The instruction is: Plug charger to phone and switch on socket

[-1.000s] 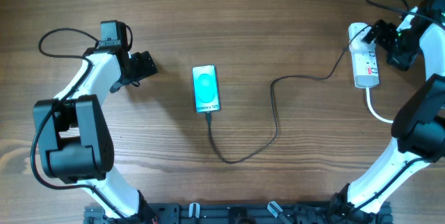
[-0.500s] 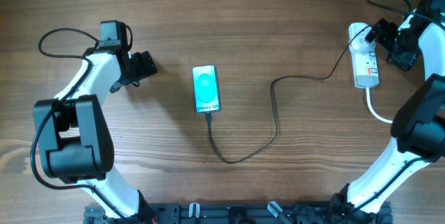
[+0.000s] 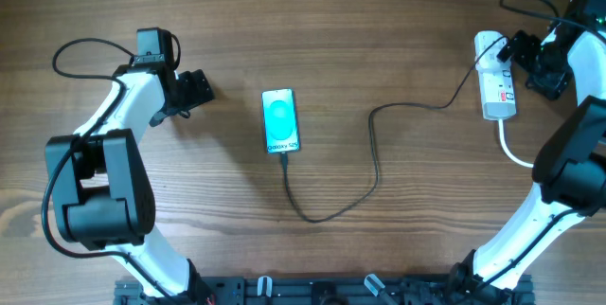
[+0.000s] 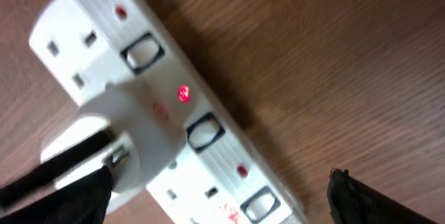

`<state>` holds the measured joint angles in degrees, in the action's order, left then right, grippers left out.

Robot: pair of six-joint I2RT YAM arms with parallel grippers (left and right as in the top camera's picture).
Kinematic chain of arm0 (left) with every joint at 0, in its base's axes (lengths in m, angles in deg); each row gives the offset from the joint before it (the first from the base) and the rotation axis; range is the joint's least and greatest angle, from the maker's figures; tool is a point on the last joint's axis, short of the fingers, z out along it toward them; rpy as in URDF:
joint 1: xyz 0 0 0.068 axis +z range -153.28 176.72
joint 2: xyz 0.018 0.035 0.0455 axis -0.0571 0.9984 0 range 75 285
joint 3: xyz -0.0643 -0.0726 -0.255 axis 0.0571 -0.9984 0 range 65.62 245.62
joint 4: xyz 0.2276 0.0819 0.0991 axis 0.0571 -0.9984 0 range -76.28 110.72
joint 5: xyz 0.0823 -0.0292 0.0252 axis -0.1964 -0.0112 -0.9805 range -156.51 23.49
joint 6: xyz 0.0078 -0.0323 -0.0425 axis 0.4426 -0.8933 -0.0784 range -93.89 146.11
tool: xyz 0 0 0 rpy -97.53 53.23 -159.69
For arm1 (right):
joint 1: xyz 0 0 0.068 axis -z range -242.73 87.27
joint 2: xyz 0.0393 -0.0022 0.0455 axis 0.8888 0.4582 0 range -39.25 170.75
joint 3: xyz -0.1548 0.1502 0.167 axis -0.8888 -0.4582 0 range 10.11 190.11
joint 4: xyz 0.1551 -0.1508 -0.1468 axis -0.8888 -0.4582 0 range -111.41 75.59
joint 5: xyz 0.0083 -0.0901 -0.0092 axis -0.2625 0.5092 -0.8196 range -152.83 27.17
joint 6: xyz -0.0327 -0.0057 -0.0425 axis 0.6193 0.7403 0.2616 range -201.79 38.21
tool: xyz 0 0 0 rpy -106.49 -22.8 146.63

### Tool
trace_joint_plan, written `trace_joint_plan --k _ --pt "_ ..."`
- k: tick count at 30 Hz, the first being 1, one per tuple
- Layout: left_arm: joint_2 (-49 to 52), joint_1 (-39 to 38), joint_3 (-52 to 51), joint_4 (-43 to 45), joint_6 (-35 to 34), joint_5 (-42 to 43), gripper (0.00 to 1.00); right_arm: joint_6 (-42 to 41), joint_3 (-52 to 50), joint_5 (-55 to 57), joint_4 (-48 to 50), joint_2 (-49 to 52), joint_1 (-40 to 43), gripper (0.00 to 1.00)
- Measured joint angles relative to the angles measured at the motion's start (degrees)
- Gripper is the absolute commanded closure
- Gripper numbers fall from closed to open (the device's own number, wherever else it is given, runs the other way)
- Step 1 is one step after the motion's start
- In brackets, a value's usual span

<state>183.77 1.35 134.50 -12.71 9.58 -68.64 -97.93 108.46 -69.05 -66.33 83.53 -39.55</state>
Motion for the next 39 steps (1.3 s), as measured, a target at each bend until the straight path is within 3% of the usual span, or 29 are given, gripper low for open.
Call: trace_joint_plan --k 14,24,31,39 --pt "0.0 0.0 0.0 0.0 0.0 0.0 0.0 1.51 1.55 -1.4 -0.26 -2.8 -0.02 0.0" --pt "0.0 0.0 0.0 0.0 0.0 0.0 0.0 0.57 -13.57 -2.6 17.09 -5.77 0.11 0.0" --pt "0.0 0.0 0.0 0.02 0.0 0.0 0.0 0.98 -10.27 0.0 6.78 -6.4 0.11 0.0" --pt "0.0 0.0 0.0 0.0 0.0 0.0 0.0 6.64 -8.5 5.35 4.55 -12.66 0.11 0.0"
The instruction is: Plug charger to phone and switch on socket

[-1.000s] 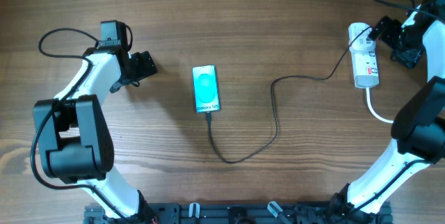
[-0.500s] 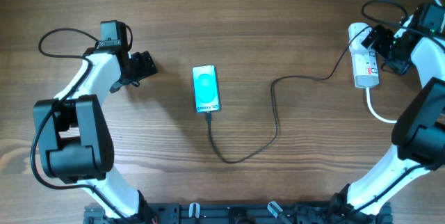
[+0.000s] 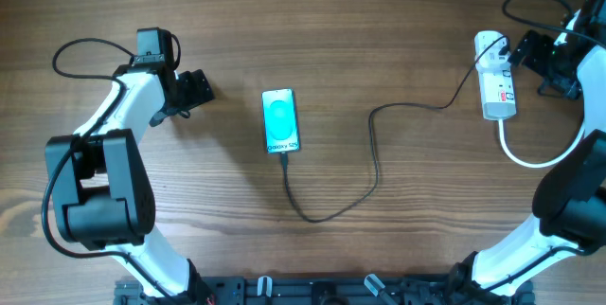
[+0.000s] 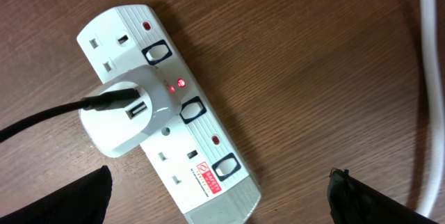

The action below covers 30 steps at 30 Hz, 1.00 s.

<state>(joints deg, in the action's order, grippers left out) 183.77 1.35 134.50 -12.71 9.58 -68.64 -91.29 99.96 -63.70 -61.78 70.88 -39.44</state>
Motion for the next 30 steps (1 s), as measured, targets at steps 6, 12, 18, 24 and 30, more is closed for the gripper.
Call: trace_joint_plan --k 6,12,18,24,30 --pt "0.0 0.0 0.0 0.0 0.0 0.0 0.0 0.83 -0.02 0.74 0.07 0.0 0.0 0.0" --pt "0.0 0.0 0.0 0.0 0.0 0.0 0.0 0.83 -0.02 0.79 0.07 0.0 0.0 0.0" --pt "0.0 0.0 0.0 0.0 0.0 0.0 0.0 0.83 -0.02 0.94 0.07 0.0 0.0 0.0" --pt "0.0 0.0 0.0 0.0 0.0 0.0 0.0 0.85 -0.02 0.94 0.07 0.0 0.0 0.0" --pt "0.0 0.0 0.0 0.0 0.0 0.0 0.0 0.85 -0.02 0.94 0.09 0.0 0.0 0.0"
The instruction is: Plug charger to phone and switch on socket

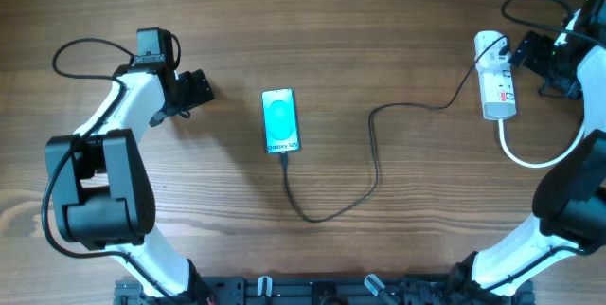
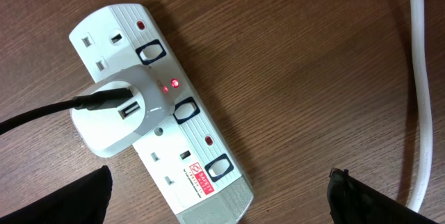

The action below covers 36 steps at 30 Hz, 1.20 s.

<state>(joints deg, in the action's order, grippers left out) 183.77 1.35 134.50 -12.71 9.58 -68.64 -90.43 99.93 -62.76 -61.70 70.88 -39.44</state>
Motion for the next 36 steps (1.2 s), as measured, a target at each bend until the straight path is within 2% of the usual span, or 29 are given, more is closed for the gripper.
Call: trace_joint_plan --k 27,36 --pt "-0.55 -0.02 -0.02 -0.02 0.0 0.0 0.0 0.0 0.0 0.0 0.11 0.0 0.0 0.0" --pt "-16.41 -0.37 0.0 0.0 0.0 0.0 0.0 0.0 0.0 0.0 0.11 0.0 0.0 0.0"
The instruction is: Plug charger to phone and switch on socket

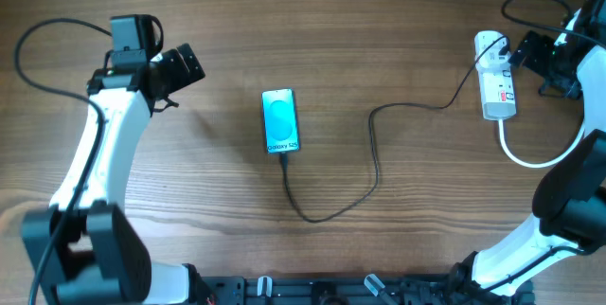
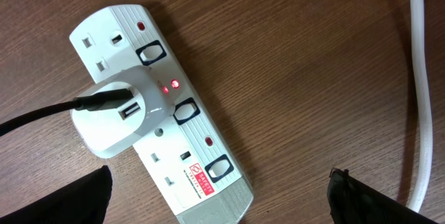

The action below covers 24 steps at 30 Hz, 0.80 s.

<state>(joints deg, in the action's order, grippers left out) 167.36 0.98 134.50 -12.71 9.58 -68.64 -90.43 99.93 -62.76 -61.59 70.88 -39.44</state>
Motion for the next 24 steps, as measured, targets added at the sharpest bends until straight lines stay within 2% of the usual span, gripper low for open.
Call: trace_joint_plan --k 11,24 --pt "-9.42 0.0 0.0 -0.02 0.0 -0.02 0.0 0.0 0.0 0.0 0.0 0.0 0.0 0.0" --pt "-11.3 -0.02 -0.02 0.28 0.0 -1.9 0.0 0.0 0.0 0.0 0.0 0.0 0.0 0.0"
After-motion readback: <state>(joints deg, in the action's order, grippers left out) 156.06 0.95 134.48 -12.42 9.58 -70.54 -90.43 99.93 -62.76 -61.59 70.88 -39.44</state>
